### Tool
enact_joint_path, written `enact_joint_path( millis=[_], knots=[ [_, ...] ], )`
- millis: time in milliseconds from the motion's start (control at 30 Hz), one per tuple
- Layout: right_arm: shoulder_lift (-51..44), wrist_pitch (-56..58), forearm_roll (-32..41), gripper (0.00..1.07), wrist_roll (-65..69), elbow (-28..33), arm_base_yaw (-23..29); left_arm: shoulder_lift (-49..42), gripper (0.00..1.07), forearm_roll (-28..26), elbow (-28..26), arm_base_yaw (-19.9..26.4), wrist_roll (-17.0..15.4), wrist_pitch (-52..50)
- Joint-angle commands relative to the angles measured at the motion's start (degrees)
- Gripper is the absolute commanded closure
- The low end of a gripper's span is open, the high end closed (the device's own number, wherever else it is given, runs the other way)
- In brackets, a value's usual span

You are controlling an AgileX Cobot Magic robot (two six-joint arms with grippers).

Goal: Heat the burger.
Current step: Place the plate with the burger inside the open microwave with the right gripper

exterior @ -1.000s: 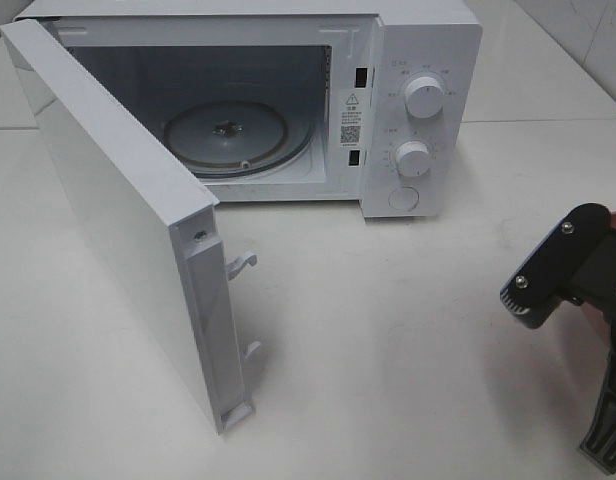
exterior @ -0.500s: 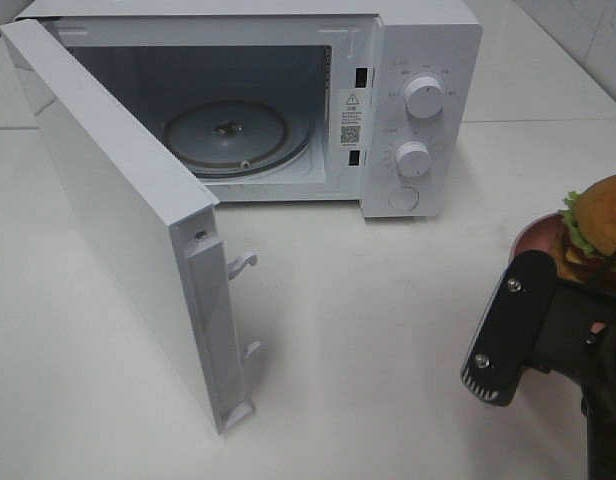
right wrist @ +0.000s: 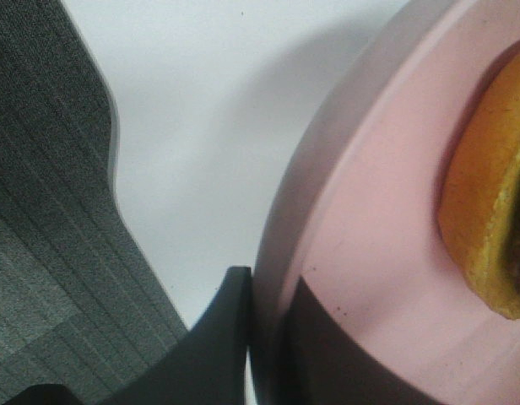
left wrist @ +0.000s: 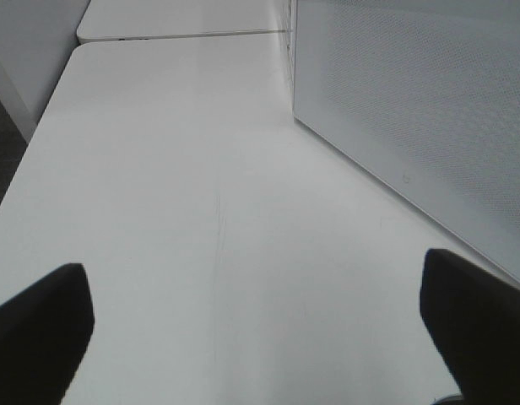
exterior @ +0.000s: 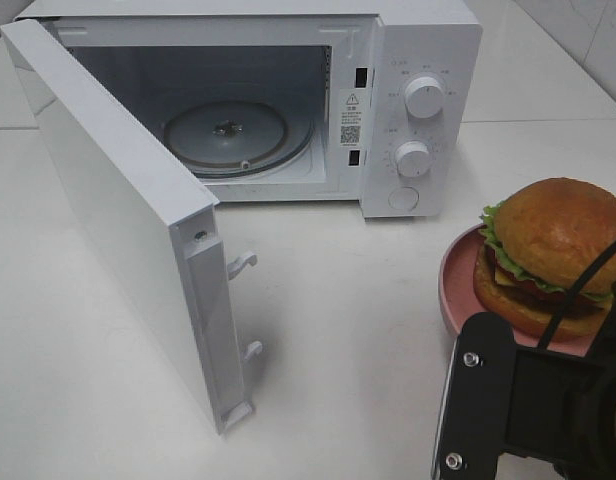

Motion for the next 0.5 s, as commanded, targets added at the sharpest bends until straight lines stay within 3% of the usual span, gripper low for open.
enact_joint_path(
  millis=[33,500],
  knots=[
    [-0.57,1.55,-6.59,1.07,-0.4,0.17,2.06,-1.2,0.09,-0.34,0.23,-0.34,0.06,-0.57],
    [-0.57,-3.09,-9.51,1.07,-11.97,0.17,2.06,-1.2,0.09,-0.34,0.23,-0.34,0.06,-0.57]
  ],
)
